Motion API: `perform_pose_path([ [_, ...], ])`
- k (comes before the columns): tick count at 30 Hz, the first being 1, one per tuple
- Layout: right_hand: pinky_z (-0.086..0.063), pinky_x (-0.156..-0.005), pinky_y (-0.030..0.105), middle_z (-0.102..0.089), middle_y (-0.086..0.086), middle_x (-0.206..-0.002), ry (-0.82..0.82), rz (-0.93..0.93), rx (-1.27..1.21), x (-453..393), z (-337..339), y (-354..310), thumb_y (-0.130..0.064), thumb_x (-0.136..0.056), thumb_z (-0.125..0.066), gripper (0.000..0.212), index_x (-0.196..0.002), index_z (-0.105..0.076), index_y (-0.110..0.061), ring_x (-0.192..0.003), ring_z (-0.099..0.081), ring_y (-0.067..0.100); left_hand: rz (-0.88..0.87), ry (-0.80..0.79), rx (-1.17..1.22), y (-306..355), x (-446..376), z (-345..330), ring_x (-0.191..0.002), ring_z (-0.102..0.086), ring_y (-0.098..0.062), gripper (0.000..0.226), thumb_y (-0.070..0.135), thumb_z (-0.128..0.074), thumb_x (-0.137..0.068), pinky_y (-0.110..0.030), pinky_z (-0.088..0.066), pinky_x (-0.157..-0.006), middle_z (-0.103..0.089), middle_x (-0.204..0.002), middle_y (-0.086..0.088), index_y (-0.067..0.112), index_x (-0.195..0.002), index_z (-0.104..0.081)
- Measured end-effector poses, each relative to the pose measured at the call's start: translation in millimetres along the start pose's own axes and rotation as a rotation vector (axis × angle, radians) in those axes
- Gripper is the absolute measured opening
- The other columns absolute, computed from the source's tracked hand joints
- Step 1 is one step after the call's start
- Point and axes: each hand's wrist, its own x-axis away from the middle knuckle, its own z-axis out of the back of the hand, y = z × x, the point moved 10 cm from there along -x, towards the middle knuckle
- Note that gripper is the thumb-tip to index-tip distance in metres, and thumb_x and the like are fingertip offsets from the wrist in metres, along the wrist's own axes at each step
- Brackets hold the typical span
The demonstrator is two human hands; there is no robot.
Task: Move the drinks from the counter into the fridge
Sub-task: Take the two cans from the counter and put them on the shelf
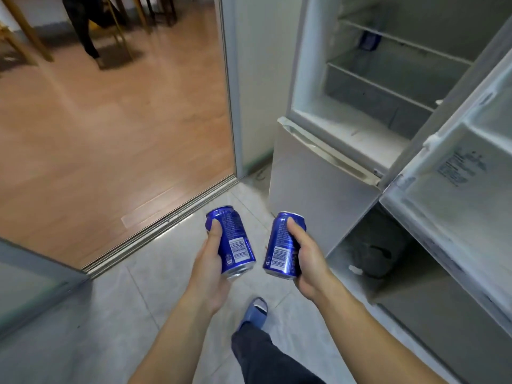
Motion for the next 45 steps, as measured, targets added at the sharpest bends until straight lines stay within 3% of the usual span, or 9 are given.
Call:
perform_pose_path([
  [4,-0.058,-0.065,0.037,-0.074,0.006,-0.094,0.079,0.031,-0.069,-68,-9,-61,-0.052,-0.071,-0.081,0.061,-0.118,-0.063,-0.017,-0.079,-0.072,0.022,0.030,-0.087,-0.028,46,-81,-46,-0.090,-0.066,-0.024,0.063,0.055,-0.064,-0.077,-0.040,-0.055,-0.078,-0.072,-0.100,-0.007,0.017,-0.127,-0.061],
  [8,-0.058,-0.066,0.038,-0.074,0.008,-0.095,0.143,0.100,-0.145,-119,-9,-133,-0.053,-0.068,-0.082,0.063,-0.116,-0.065,-0.017,-0.079,-0.071,0.023,0.045,-0.199,-0.096,94,-152,-109,-0.087,-0.064,-0.025,0.049,0.045,-0.059,-0.085,-0.040,-0.054,-0.076,-0.071,-0.097,-0.008,0.014,-0.124,-0.061],
  [14,-0.059,-0.063,0.038,-0.074,0.005,-0.085,0.278,0.239,-0.236,-171,23,-214,-0.020,-0.083,-0.075,0.025,-0.106,-0.065,-0.015,-0.071,-0.071,0.020,0.094,-0.377,-0.244,123,-235,-206,-0.088,-0.068,-0.022,0.026,0.032,-0.056,-0.093,-0.044,-0.055,-0.079,-0.073,-0.098,-0.006,0.018,-0.113,-0.064],
  [22,-0.060,-0.074,0.035,-0.076,0.002,-0.101,0.636,0.477,0.003,-236,68,-335,-0.029,-0.075,-0.083,0.035,-0.106,-0.068,-0.021,-0.085,-0.073,0.014,0.013,-0.572,-0.536,157,-356,-308,-0.075,-0.062,-0.018,0.030,0.044,-0.084,-0.062,-0.036,-0.053,-0.065,-0.064,-0.074,0.004,0.030,-0.067,-0.057],
  [27,-0.052,-0.074,0.023,-0.070,-0.008,-0.106,0.800,0.658,0.132,-290,63,-435,-0.026,-0.064,-0.090,0.058,-0.114,-0.059,-0.026,-0.093,-0.068,0.009,-0.146,-0.648,-0.627,196,-419,-360,-0.096,-0.069,-0.012,0.070,0.042,-0.087,-0.050,-0.031,-0.056,-0.083,-0.073,-0.100,0.009,0.036,-0.114,-0.059],
  [34,-0.043,-0.056,0.005,-0.065,-0.018,-0.098,0.919,0.782,0.167,-357,59,-515,-0.017,-0.066,-0.088,0.057,-0.113,-0.058,-0.031,-0.076,-0.062,-0.009,-0.243,-0.768,-0.741,215,-451,-403,-0.098,-0.063,0.007,0.069,0.020,-0.090,-0.063,-0.011,-0.053,-0.073,-0.065,-0.110,0.019,0.052,-0.109,-0.049],
  [37,-0.043,-0.063,0.003,-0.062,-0.023,-0.096,0.941,0.812,0.208,-378,57,-532,-0.017,-0.068,-0.087,0.055,-0.109,-0.055,-0.036,-0.082,-0.057,-0.011,-0.248,-0.766,-0.739,217,-457,-405,-0.099,-0.061,0.010,0.071,0.016,-0.089,-0.065,-0.007,-0.050,-0.071,-0.062,-0.115,0.017,0.051,-0.110,-0.047],
  [42,-0.054,-0.073,0.022,-0.069,-0.018,-0.085,0.918,0.840,0.296,-416,60,-570,-0.017,-0.068,-0.086,0.036,-0.093,-0.065,-0.030,-0.079,-0.066,-0.001,-0.245,-0.739,-0.746,221,-469,-401,-0.106,-0.060,0.004,0.077,0.022,-0.090,-0.063,-0.008,-0.051,-0.072,-0.060,-0.116,0.024,0.060,-0.110,-0.043],
  [45,-0.044,-0.059,0.003,-0.063,-0.018,-0.080,0.942,0.850,0.265,-434,64,-585,-0.005,-0.069,-0.084,0.043,-0.106,-0.065,-0.016,-0.066,-0.059,-0.017,-0.249,-0.737,-0.737,224,-471,-400,-0.106,-0.058,0.008,0.083,0.022,-0.091,-0.062,-0.008,-0.051,-0.071,-0.059,-0.116,0.030,0.067,-0.110,-0.040],
])
